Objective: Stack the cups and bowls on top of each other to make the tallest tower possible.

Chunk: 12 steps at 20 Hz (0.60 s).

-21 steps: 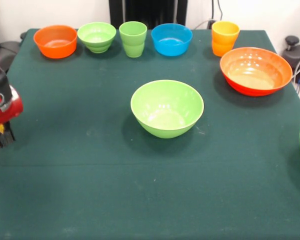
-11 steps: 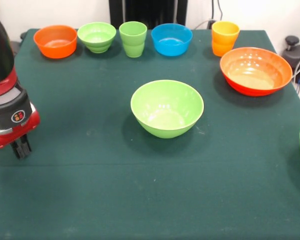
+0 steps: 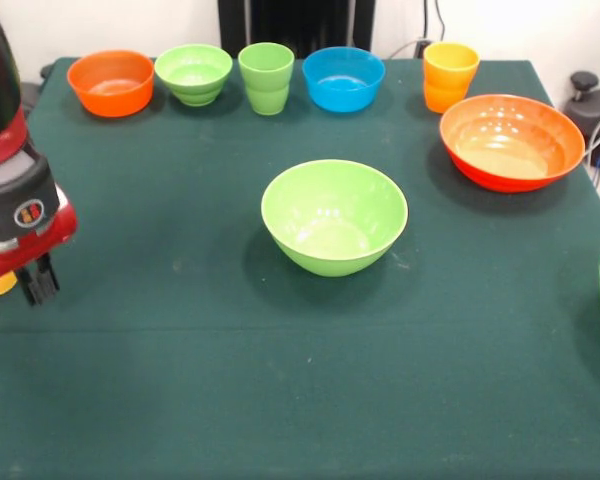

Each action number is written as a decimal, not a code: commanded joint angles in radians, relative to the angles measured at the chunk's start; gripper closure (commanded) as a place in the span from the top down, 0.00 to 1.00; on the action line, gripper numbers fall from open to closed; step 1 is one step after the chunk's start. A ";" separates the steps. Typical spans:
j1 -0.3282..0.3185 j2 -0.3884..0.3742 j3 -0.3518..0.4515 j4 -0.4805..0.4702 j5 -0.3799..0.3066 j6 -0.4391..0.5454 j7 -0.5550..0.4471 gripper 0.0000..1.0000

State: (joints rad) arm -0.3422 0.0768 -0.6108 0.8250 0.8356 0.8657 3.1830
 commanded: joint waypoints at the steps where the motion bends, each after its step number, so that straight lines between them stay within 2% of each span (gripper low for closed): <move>1: 0.058 -0.132 0.039 0.032 0.023 0.169 0.317 0.00; 6: 0.078 -0.202 0.038 0.087 -0.002 0.209 0.281 0.00; 9: 0.077 -0.224 0.049 0.136 -0.042 0.201 0.179 0.00; 11: 0.069 -0.239 0.061 0.206 -0.088 0.135 0.040 0.00; 12: 0.064 -0.250 0.062 0.227 -0.110 0.140 -0.006 0.00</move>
State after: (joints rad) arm -0.2850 -0.1081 -0.6256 0.8611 0.8257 0.9731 3.2315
